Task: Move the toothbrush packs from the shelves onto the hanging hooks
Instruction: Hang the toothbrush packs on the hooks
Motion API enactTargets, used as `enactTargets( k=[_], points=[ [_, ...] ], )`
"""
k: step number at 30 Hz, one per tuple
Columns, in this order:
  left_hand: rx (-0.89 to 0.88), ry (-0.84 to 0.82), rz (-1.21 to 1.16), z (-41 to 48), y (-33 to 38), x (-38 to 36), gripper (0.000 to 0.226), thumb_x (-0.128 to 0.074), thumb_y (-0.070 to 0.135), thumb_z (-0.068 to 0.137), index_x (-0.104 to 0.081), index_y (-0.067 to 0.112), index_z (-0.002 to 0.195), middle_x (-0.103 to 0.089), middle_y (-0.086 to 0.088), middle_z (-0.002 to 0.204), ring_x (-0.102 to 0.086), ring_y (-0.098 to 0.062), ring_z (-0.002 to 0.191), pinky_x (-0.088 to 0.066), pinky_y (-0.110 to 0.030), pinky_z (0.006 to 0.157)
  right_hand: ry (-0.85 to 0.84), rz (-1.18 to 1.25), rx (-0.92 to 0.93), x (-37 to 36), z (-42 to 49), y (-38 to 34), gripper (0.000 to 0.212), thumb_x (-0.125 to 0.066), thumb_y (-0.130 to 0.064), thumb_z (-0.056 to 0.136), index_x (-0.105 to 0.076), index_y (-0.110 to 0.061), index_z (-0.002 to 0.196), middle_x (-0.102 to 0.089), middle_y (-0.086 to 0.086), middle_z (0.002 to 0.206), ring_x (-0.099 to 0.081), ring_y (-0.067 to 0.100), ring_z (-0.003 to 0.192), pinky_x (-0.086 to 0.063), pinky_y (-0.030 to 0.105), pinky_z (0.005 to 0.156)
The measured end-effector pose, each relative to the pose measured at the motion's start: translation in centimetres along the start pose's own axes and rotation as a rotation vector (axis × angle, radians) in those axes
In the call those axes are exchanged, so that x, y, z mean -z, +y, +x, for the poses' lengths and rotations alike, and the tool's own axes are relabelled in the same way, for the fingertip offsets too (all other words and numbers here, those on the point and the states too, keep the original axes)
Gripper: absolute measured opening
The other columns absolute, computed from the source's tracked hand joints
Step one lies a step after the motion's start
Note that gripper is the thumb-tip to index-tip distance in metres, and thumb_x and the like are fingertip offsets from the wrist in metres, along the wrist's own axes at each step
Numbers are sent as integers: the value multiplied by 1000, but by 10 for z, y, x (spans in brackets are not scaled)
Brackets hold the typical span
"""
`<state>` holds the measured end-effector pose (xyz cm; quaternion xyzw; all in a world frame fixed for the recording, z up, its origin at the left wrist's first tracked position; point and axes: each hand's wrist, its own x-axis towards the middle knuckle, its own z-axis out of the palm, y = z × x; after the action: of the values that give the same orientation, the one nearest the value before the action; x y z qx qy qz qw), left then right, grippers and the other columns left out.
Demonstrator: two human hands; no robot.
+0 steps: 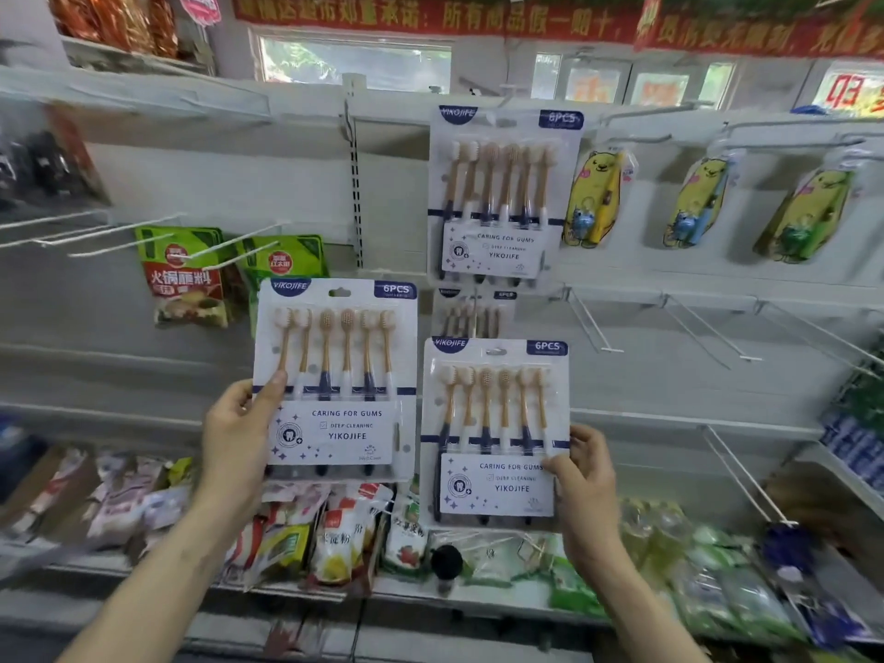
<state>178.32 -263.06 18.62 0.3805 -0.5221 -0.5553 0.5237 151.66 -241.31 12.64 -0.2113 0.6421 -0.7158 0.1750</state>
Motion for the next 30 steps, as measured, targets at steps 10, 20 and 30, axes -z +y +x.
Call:
enactTargets(
  k=[10, 20, 30],
  points=[
    [80, 30, 53, -14, -32, 13, 25, -69, 38, 100, -70, 14, 97, -80, -11, 96, -76, -29, 87, -60, -56, 87, -15, -22, -128, -5, -11, 50, 36, -57, 4, 95, -57, -23, 119, -74, 10, 112, -72, 37, 103, -60, 61, 83],
    [97, 88, 50, -15, -39, 19, 23, -68, 33, 101, -70, 10, 105, -79, -13, 97, -77, -21, 77, -64, -35, 64, -36, 99, -149, -35, 26, 60, 33, -54, 5, 96, -55, -19, 118, -74, 5, 110, -70, 20, 92, -59, 43, 74],
    [118, 122, 106, -12, -50, 9, 27, -68, 34, 101, -70, 7, 106, -79, -15, 97, -76, -22, 76, -63, -42, 70, -72, 117, -118, -48, 66, 56, 34, -55, 3, 96, -53, -16, 125, -73, 9, 113, -71, 14, 87, -59, 33, 67]
  ],
)
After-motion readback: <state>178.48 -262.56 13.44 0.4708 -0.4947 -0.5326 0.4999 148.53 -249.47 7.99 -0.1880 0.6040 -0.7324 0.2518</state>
